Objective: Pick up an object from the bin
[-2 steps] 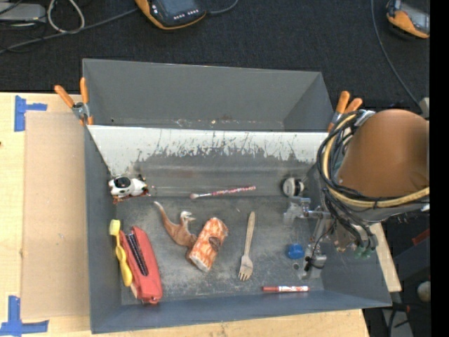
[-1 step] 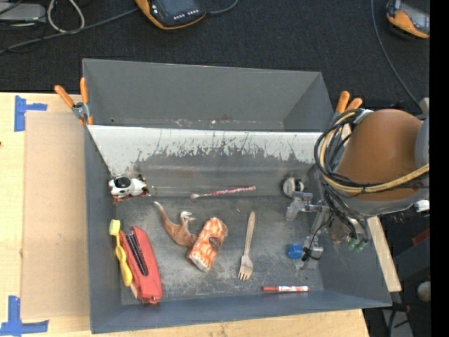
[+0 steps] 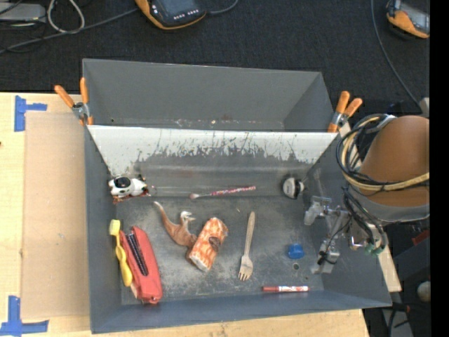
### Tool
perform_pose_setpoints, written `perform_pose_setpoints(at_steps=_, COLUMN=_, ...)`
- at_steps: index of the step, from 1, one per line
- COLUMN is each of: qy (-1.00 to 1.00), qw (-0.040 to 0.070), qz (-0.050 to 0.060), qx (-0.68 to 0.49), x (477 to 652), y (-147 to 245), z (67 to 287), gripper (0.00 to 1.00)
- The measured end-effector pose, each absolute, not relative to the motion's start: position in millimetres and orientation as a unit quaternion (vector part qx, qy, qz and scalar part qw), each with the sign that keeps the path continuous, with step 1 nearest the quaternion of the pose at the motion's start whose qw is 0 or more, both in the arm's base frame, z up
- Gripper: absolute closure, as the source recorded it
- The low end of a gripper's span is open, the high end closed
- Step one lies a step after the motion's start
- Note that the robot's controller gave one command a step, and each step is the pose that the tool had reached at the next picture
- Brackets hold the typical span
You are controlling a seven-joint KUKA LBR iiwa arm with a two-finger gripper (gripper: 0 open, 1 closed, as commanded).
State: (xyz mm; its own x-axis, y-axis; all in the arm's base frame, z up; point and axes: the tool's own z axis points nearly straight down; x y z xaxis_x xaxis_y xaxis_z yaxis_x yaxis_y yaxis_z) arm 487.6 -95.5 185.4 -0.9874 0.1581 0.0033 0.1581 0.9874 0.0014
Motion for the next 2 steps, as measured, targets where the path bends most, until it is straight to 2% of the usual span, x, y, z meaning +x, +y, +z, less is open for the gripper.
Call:
perform_pose_setpoints(at_steps=1, qy=-0.994, qw=0.002, qz=-0.001, qx=-0.106, x=494.3, y=-29.2, z=192.7, gripper=0.0)
perform_pose_setpoints(at_steps=2, qy=-0.992, qw=0.002, qz=0.0, qx=-0.125, x=498.2, y=-35.0, z=179.4, gripper=0.0)
